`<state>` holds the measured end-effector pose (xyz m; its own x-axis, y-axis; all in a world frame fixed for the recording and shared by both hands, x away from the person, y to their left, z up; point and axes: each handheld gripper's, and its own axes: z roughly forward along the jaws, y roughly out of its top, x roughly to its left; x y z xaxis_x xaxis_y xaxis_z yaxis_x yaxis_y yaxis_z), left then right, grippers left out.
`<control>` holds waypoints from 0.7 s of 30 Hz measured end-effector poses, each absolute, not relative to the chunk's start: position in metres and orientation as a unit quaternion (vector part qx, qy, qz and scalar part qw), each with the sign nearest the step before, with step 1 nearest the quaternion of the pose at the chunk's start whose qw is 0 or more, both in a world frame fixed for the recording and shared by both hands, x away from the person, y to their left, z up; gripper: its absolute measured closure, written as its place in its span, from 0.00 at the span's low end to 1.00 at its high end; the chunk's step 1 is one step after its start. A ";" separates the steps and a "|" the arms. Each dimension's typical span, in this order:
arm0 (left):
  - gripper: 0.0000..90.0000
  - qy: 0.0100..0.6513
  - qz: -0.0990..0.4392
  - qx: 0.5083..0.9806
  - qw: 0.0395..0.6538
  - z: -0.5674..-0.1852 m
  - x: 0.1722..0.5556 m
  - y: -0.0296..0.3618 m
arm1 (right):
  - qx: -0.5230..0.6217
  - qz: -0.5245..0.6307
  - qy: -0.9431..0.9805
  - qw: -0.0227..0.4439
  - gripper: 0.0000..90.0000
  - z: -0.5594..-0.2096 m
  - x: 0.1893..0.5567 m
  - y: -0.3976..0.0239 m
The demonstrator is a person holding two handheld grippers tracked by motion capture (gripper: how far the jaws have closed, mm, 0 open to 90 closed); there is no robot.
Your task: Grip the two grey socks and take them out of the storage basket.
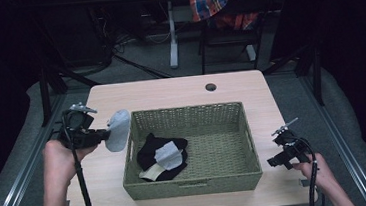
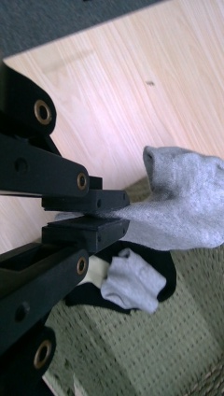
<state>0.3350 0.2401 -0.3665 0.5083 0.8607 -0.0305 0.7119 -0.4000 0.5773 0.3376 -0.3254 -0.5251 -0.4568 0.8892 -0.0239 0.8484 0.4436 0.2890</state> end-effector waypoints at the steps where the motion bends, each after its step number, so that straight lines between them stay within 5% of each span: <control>1: 0.95 0.480 0.140 0.823 0.269 -0.367 0.335 0.242 | 0.513 0.119 0.845 0.087 0.17 -0.525 0.338 -0.325; 21: 0.95 0.545 0.134 0.789 0.250 -0.395 0.340 0.287 | 0.507 0.117 0.850 0.083 0.17 -0.525 0.337 -0.324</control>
